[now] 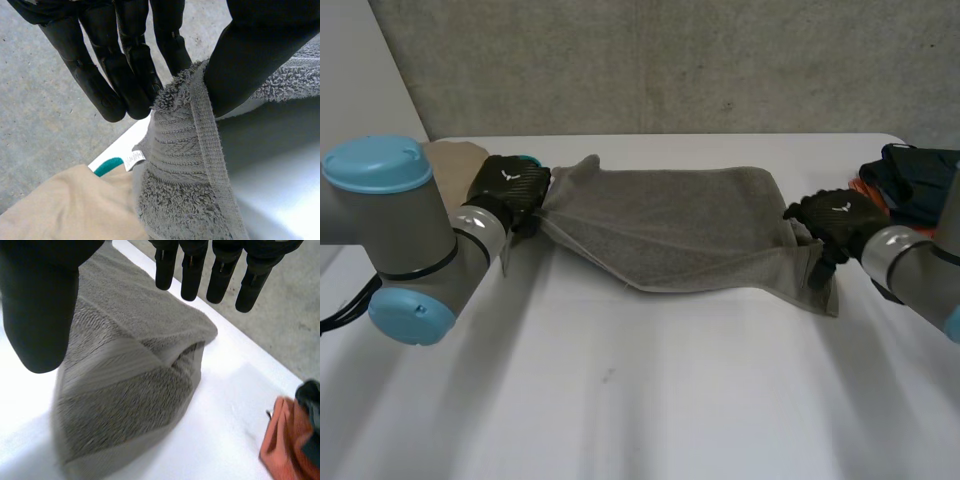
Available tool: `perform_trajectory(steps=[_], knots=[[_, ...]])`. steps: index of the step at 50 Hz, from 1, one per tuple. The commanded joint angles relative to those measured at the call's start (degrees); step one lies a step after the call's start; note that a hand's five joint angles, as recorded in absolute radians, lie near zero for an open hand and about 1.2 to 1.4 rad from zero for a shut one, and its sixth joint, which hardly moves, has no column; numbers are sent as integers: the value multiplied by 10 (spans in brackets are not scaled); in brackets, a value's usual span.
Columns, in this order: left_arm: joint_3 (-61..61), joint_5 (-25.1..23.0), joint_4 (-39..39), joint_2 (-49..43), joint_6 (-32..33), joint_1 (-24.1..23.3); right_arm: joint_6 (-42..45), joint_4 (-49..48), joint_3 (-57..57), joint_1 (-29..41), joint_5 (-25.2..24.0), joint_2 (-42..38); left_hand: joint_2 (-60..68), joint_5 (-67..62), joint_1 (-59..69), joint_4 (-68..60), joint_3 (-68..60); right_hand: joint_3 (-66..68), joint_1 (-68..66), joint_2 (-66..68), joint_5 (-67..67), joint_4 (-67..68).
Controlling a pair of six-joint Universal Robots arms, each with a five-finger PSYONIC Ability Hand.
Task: Fold the laundry.
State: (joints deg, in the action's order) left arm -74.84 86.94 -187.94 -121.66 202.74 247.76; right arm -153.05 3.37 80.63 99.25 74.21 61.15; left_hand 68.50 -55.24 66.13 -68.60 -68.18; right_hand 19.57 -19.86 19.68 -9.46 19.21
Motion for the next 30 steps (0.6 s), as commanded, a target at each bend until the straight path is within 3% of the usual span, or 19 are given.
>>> perform_trajectory(steps=[1, 6, 12, 17, 30], knots=[[-5, -1, 0, 10, -7, 0, 34, 23, 86, -25, -5, 49, 115, -148, 139, -114, -118, 150, -147, 149, -151, 153], [-3, -3, 0, 9, -6, -1, 104, -4, 124, -34, -30, 34, 115, -148, 139, -114, -118, 145, -142, 144, -146, 149], [0, -4, 0, 8, -6, 2, 130, -87, 115, -34, -46, -6, 115, -148, 139, -114, -118, -3, 6, -4, 2, 0], [1, -4, 0, 6, -6, 7, 137, -120, 80, -27, -52, -44, 115, -148, 139, -114, -118, 12, -9, 11, -13, 15], [8, -5, 0, 1, -6, 11, 157, -66, -54, -12, -55, -142, 115, -148, 139, -114, -118, 145, -142, 144, -146, 148]])
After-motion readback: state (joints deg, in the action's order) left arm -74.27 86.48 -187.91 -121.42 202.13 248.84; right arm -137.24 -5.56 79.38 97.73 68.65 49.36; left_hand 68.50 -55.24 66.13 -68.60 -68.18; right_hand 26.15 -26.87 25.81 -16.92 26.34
